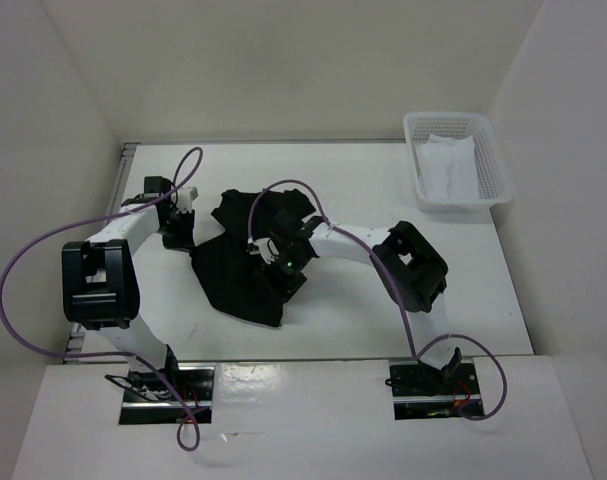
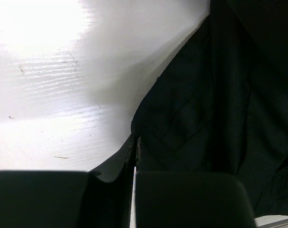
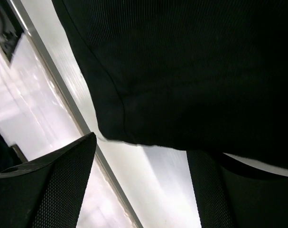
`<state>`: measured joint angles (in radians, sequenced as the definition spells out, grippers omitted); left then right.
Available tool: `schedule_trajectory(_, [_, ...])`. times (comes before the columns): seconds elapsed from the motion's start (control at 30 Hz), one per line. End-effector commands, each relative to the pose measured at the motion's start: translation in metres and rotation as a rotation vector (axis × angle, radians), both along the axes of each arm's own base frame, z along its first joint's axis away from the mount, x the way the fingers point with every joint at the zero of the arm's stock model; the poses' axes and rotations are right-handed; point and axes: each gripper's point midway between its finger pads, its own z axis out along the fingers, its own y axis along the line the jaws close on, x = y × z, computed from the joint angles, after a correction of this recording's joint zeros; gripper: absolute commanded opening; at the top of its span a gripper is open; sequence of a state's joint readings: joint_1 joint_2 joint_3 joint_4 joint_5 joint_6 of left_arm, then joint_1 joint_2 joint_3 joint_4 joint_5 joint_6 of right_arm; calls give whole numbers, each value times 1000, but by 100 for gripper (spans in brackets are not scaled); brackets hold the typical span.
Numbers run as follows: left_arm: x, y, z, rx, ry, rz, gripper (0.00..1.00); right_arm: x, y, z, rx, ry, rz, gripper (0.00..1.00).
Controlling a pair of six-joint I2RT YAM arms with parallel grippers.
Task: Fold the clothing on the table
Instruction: Flatten the skirt out
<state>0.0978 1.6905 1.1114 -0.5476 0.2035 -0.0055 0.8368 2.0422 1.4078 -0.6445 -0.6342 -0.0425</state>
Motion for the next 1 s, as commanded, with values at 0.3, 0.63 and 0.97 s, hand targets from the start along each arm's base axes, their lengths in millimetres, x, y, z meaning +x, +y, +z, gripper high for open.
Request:
schedule_trajectory(0.3, [-7,1,7,-4,-8,10,0,21,35,-23,-17,-103,-38,2])
schedule_trajectory(0.63, [-6,-4,7,-32,-1,-1,0,133,-39,2,-113,-325,-304,0])
schedule_trajectory(0.97, [9,-34,4,-102,-7,-83,0,189,-110,10,-237,-471,-466,0])
